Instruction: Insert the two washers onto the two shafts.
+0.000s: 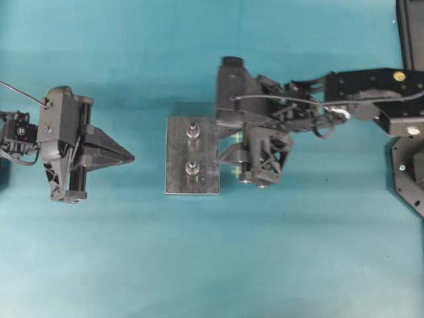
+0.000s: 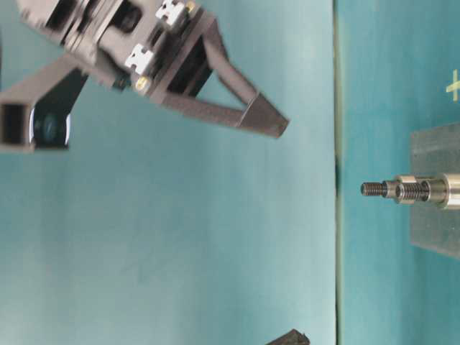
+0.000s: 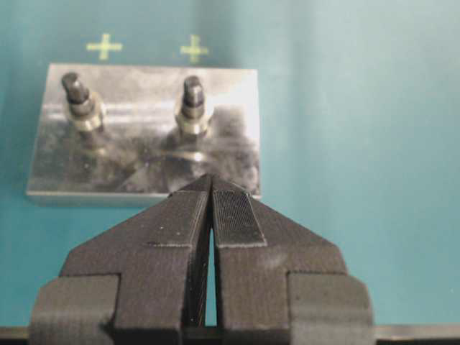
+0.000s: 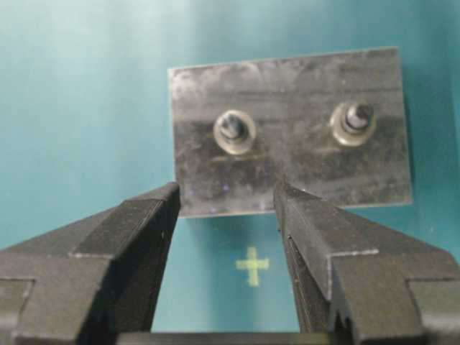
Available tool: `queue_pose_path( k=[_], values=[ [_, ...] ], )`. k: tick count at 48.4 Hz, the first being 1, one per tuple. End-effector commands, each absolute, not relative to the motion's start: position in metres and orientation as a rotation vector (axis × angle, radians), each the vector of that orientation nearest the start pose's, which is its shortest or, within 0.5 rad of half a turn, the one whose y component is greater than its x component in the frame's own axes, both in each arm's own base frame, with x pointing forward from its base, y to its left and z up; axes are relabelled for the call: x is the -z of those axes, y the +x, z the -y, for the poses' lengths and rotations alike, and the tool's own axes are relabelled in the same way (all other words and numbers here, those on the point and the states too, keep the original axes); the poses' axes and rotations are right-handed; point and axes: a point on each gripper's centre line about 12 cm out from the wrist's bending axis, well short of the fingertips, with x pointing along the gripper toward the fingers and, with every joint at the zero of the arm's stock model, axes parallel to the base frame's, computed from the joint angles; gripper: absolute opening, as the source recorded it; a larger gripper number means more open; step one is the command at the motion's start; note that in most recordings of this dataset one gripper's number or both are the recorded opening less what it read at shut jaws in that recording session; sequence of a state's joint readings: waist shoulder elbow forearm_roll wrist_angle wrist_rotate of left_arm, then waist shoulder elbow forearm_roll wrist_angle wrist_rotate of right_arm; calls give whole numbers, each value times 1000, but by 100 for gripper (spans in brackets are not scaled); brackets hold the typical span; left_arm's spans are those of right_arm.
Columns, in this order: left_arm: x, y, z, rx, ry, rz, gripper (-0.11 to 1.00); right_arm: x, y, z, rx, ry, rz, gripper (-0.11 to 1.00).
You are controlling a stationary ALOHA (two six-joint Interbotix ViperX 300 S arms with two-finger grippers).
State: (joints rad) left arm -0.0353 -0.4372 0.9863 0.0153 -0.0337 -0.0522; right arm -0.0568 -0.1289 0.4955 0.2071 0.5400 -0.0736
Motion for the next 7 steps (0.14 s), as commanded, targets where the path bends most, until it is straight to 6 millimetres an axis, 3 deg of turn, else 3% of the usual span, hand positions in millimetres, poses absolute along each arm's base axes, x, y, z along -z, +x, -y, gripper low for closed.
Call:
queue_pose_path(
  k=[1,7],
  values=[
    [-218,287,10,27,-26,-484,0,-244,371,9,13,189,-854,59],
    [-219,288,10,26,-28,-481,0,-241,369,9,17,196,-860,59]
  ],
)
